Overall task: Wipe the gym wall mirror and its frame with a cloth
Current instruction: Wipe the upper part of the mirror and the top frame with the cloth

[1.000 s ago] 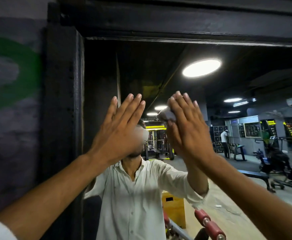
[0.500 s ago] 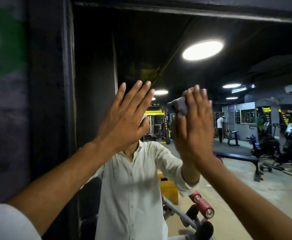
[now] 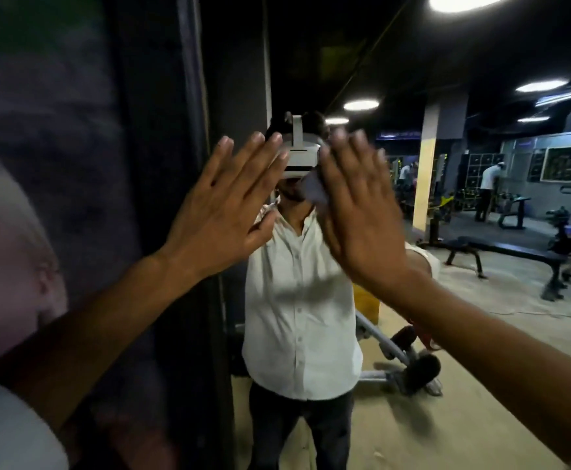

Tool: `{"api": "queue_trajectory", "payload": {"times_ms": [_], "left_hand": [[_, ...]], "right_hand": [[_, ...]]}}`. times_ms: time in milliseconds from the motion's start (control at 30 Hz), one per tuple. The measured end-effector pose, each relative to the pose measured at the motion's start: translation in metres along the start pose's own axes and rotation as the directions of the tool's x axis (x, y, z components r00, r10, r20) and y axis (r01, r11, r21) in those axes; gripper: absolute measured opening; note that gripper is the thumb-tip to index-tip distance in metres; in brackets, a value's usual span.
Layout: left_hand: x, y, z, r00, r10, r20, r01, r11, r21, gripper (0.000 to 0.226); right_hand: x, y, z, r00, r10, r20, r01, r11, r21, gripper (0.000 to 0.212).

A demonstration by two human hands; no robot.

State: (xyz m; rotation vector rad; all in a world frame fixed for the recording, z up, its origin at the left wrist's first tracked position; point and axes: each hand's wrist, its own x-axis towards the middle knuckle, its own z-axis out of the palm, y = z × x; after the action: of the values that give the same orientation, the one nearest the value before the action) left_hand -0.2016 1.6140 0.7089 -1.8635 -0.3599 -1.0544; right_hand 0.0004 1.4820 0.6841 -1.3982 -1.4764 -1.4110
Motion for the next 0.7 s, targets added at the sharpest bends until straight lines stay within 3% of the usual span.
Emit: {"api": "queue_trajectory", "payload": {"times_ms": [100, 200, 267, 333, 400, 500, 600, 700], "left_hand": [[-0.012, -0.008, -0.003, 0.999, 0.03, -0.026, -0.029, 0.999, 0.03, 0.071], [-0.014, -0.031, -0.006, 0.998, 0.022, -0.058, -0.02, 0.999, 0.036, 0.069], [-0.013, -0.044, -0.007, 0.997, 0.025, -0.079, -0.021, 0.999, 0.041, 0.068], [-0.013, -0.049, -0.006, 0.996, 0.026, -0.081, -0.025, 0.999, 0.022, 0.069], [-0.014, -0.045, -0.006, 0.996, -0.006, -0.092, 0.005, 1.0, -0.009, 0.069], [-0.03, -0.033, -0.007, 0.996, -0.041, -0.078, 0.036, 0.998, -0.057, 0.069], [-0.07, -0.008, -0.007, 0.997, -0.073, -0.003, 0.072, 0.993, -0.099, 0.071], [-0.101, 0.011, -0.003, 0.997, -0.049, 0.058, 0.054, 0.995, -0.081, 0.073]], "right_hand": [[-0.041, -0.04, 0.018, 0.939, -0.293, 0.18, 0.295, 0.955, 0.016, 0.069], [-0.035, -0.037, 0.018, 0.866, -0.461, 0.194, 0.471, 0.882, -0.006, 0.067], [-0.013, -0.034, 0.016, 0.911, -0.389, 0.135, 0.398, 0.916, -0.044, 0.064], [0.006, -0.042, 0.015, 0.979, -0.195, 0.065, 0.197, 0.98, -0.024, 0.063], [0.006, -0.061, 0.02, 0.996, -0.073, 0.041, 0.072, 0.997, 0.03, 0.065], [-0.041, -0.094, 0.034, 0.965, -0.201, 0.167, 0.194, 0.979, 0.058, 0.066], [-0.107, -0.107, 0.043, 0.846, -0.414, 0.337, 0.418, 0.906, 0.064, 0.066], [-0.103, -0.095, 0.04, 0.809, -0.486, 0.33, 0.513, 0.858, 0.007, 0.063]]}}
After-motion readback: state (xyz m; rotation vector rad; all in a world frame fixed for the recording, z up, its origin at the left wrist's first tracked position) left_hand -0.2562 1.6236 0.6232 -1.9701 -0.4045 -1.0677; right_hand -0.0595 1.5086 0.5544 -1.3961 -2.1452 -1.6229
